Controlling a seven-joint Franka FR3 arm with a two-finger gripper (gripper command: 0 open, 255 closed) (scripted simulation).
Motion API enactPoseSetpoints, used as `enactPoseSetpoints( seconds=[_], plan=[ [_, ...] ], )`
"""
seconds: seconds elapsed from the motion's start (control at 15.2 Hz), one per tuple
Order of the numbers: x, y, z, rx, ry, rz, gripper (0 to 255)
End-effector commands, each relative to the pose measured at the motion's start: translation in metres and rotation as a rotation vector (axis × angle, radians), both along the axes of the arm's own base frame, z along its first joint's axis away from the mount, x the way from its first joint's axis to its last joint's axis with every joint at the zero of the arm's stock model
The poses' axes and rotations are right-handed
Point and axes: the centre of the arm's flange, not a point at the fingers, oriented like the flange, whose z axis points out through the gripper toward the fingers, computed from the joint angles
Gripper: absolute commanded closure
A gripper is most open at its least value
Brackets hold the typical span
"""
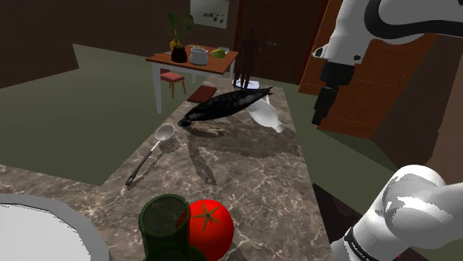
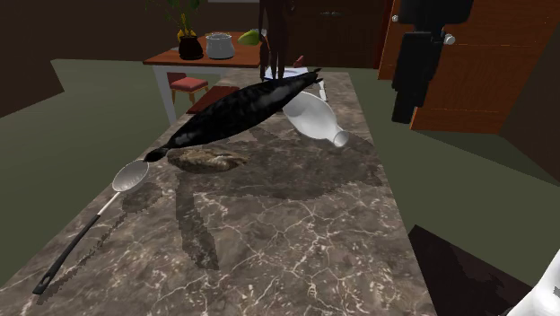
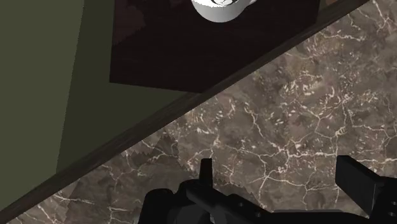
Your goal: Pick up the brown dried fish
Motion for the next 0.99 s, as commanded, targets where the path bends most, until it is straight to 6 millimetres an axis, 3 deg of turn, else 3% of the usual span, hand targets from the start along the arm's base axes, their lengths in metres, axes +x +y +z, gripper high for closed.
enactPoseSetpoints(
  seconds=[0.0,0.92],
  plan=[
    [0.0,0.0,0.0,0.0,0.0,0.0,0],
    [0.157,0.076,-0.065,-0.074,-0.031,0.103,0]
  ],
)
